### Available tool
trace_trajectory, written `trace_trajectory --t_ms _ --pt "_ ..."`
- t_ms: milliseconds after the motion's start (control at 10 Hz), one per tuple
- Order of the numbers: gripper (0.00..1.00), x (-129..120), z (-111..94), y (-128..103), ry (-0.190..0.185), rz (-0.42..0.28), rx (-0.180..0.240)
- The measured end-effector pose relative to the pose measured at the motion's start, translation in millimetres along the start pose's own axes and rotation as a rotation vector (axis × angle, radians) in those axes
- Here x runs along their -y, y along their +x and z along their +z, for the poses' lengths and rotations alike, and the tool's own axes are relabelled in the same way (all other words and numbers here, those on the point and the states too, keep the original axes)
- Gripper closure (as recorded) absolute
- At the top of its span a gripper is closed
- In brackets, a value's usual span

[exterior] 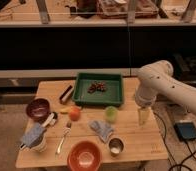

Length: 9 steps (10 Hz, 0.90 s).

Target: Place grapes in plastic cup

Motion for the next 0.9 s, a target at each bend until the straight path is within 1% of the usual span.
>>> trace_trajectory --t_ms 700,800,900 --pt "0.2 0.6 -0.4 0.1 0.001 0.001 0.0" --pt "0.2 2.1 -1.3 -0.3 0.006 -0.003 0.002" --pt "0.2 7.7 -6.8 -1.7 0.022 -0.019 0.008"
